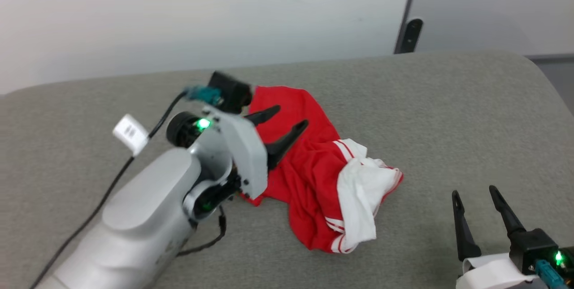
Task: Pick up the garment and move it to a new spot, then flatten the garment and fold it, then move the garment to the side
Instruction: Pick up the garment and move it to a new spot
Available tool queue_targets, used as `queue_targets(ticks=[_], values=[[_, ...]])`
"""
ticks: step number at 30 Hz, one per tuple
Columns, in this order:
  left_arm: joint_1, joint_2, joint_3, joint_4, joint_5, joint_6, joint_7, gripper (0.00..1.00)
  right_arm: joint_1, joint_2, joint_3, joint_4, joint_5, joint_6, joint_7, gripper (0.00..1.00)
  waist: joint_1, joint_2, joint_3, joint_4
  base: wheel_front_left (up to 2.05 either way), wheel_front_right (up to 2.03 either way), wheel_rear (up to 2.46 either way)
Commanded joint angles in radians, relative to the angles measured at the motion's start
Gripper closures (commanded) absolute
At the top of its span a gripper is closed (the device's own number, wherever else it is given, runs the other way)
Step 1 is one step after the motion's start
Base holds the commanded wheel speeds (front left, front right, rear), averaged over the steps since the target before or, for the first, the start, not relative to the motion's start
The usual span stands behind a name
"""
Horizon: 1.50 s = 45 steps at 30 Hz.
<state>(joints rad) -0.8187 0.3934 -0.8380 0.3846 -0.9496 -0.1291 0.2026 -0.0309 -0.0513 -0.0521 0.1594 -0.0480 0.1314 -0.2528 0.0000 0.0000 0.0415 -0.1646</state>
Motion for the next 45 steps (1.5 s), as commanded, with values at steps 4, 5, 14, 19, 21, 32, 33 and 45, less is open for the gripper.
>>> queue_targets(ticks=[4, 5, 14, 19, 21, 32, 33, 45], values=[[0.061, 0.013, 0.009, -0.004, 0.017, -0.003, -0.119, 0.0, 0.023, 0.002, 0.014, -0.006, -0.009, -0.001, -0.009, 0.0, 0.0, 0.0, -0.03, 0.058, 0.0, 0.0, 0.0], [0.075, 0.016, 0.018, -0.001, 0.021, -0.002, -0.155, 0.0, 0.025, 0.002, 0.016, -0.007, -0.009, -0.001, -0.01, 0.0, 0.0, 0.0, -0.032, 0.065, 0.0, 0.0, 0.0], [0.25, 0.039, 0.063, -0.022, 0.087, 0.051, -0.434, 0.0, 0.038, 0.002, 0.028, -0.019, -0.003, -0.001, -0.013, 0.0, 0.0, 0.0, -0.046, 0.115, 0.0, 0.0, 0.0], [0.349, 0.025, 0.127, -0.067, 0.141, 0.087, -0.467, 0.0, 0.05, 0.002, 0.023, -0.041, 0.002, -0.001, -0.012, 0.0, 0.0, 0.0, -0.051, 0.145, 0.0, 0.0, 0.0], [0.387, 0.004, 0.189, -0.11, 0.173, 0.088, -0.468, 0.0, 0.056, 0.002, 0.022, -0.048, 0.004, -0.001, -0.012, 0.0, 0.0, 0.0, -0.051, 0.157, 0.0, 0.0, 0.0], [0.649, -0.118, 0.504, -0.225, 0.392, 0.039, -0.467, 0.0, 0.088, 0.002, 0.027, -0.048, 0.037, -0.001, -0.012, 0.0, 0.0, 0.0, -0.074, 0.187, 0.0, 0.0, 0.0], [0.667, -0.129, 0.529, -0.227, 0.413, 0.034, -0.467, 0.0, 0.09, 0.002, 0.029, -0.046, 0.04, -0.001, -0.012, 0.0, 0.0, 0.0, -0.076, 0.186, 0.0, 0.0, 0.0], [0.796, -0.234, 0.746, -0.262, 0.579, -0.001, -0.467, 0.0, 0.092, 0.001, 0.007, -0.039, 0.04, -0.001, -0.012, 0.0, 0.0, 0.0, -0.082, 0.123, 0.0, 0.0, 0.0]])
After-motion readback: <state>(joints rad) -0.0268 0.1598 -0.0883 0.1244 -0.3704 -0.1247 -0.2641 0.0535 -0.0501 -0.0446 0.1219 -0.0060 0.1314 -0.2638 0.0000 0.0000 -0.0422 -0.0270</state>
